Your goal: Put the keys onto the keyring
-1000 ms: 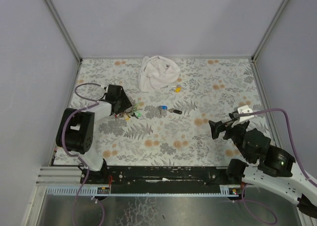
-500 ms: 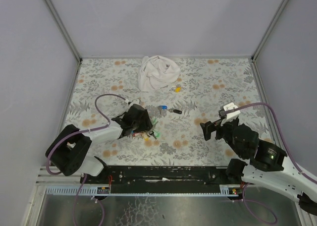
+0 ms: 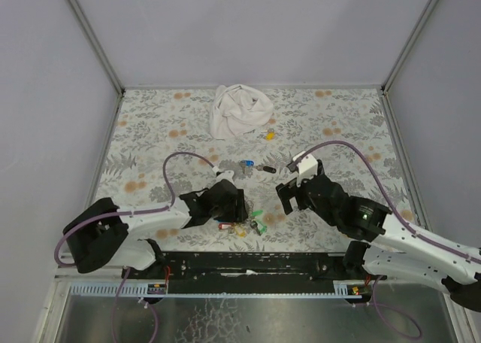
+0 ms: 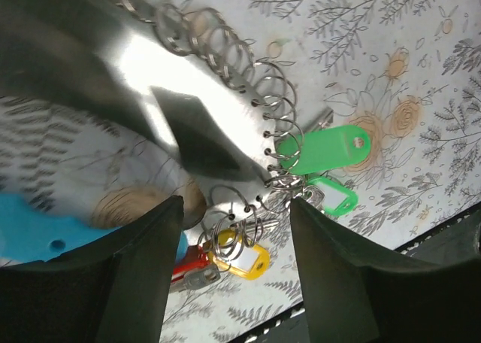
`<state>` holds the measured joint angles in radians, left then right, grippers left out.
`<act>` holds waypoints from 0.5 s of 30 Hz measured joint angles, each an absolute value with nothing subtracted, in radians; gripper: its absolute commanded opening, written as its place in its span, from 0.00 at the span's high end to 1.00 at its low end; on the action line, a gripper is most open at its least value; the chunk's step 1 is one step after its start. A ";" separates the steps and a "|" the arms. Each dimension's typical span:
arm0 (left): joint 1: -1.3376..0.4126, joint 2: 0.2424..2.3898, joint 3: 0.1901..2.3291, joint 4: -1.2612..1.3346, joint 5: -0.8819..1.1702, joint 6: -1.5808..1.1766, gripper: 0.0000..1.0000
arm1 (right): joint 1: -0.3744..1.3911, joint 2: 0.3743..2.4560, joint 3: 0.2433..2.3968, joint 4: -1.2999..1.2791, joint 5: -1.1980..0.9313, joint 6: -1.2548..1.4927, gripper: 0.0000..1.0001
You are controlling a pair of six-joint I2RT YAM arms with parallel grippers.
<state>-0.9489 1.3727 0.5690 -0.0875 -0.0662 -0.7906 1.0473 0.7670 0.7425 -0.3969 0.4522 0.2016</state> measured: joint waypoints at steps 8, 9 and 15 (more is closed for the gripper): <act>-0.855 1.229 0.525 -0.139 -0.079 -0.776 0.41 | 1.046 1.010 0.742 -0.292 0.378 0.205 0.00; -0.834 1.223 0.516 -0.133 -0.071 -0.772 0.42 | 1.045 1.046 0.742 -0.281 0.362 0.205 0.00; -0.721 1.255 0.491 -0.100 -0.004 -0.746 0.43 | 1.036 1.200 0.738 -0.191 0.229 0.155 0.08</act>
